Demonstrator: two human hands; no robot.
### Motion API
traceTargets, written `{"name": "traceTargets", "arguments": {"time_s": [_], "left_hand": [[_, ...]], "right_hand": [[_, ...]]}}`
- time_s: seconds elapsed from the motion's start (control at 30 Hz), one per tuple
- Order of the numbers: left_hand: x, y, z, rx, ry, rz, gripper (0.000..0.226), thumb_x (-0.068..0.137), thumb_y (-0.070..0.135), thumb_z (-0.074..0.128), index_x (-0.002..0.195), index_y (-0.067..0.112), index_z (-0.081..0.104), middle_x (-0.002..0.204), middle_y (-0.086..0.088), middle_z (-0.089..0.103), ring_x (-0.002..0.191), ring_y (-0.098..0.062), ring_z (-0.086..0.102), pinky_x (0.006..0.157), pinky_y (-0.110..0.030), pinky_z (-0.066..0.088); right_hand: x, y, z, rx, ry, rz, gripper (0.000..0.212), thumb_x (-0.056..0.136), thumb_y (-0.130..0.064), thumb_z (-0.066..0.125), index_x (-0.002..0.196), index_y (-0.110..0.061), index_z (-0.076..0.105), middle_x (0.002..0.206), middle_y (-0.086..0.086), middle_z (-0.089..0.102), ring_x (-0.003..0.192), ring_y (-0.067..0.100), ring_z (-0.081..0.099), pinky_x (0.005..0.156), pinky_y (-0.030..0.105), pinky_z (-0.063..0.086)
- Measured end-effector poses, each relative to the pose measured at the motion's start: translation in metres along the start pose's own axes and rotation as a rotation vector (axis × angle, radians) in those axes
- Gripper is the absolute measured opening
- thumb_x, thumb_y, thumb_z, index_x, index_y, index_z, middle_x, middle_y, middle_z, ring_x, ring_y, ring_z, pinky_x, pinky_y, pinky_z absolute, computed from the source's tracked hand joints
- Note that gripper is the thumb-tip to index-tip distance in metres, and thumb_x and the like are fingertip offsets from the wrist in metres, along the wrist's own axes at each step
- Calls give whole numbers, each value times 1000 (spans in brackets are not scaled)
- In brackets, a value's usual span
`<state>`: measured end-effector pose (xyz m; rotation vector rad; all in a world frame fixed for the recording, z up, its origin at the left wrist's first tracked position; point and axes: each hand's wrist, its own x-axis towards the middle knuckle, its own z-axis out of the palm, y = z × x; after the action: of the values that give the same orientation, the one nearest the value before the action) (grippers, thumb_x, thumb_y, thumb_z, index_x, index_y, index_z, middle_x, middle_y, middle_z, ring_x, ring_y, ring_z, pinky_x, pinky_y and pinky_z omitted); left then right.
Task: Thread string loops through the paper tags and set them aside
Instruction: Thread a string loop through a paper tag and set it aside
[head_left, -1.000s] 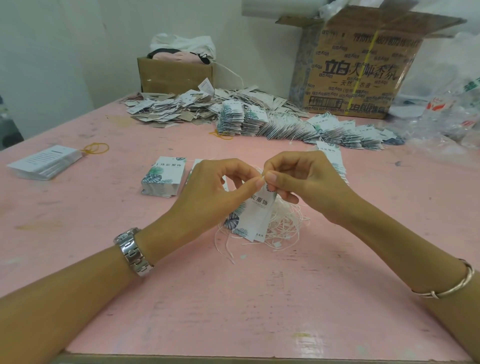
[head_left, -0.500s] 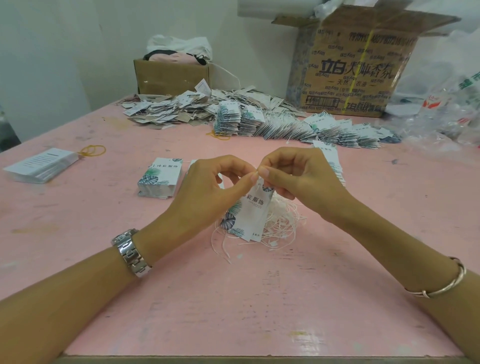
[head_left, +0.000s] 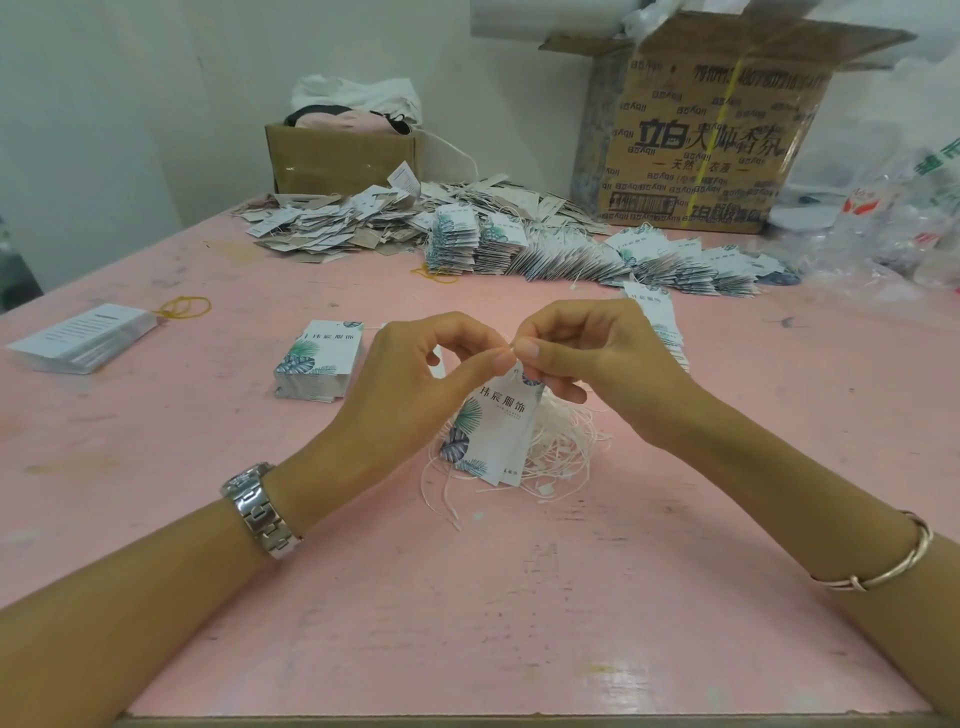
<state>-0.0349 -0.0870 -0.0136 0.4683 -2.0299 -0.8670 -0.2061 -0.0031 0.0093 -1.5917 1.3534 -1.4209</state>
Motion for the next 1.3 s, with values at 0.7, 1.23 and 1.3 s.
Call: {"name": "traceTargets", "arguments": {"time_s": [0.7,1.23,1.3], "left_hand": [[-2,-5,-1,35,18,-5,16,80,25,78,71,35,68,67,17,67,72,4,58,70,-7,35],[8,6,-4,-89,109,57,6,93,28,66,88,27,64,82,19,63,76,-2,56,68,-22,40],[11,9,-6,-188,142,48,4,94,25,65,91,23,64,83,15,64,73,-3,58,65,-25,47]], "right_hand": [[-6,8,10,-124,53,-84,6,89,-5,69,83,-4,70,61,0,63,51,11,50,49,16,40],[1,3,2,-58,152,-100,25,99,-30,53,108,-14,70,86,-4,64,68,8,49,57,22,38],[1,7,6,-174,180,-55,35,95,-42,53,122,-21,61,95,-12,60,78,1,53,67,21,43]]}}
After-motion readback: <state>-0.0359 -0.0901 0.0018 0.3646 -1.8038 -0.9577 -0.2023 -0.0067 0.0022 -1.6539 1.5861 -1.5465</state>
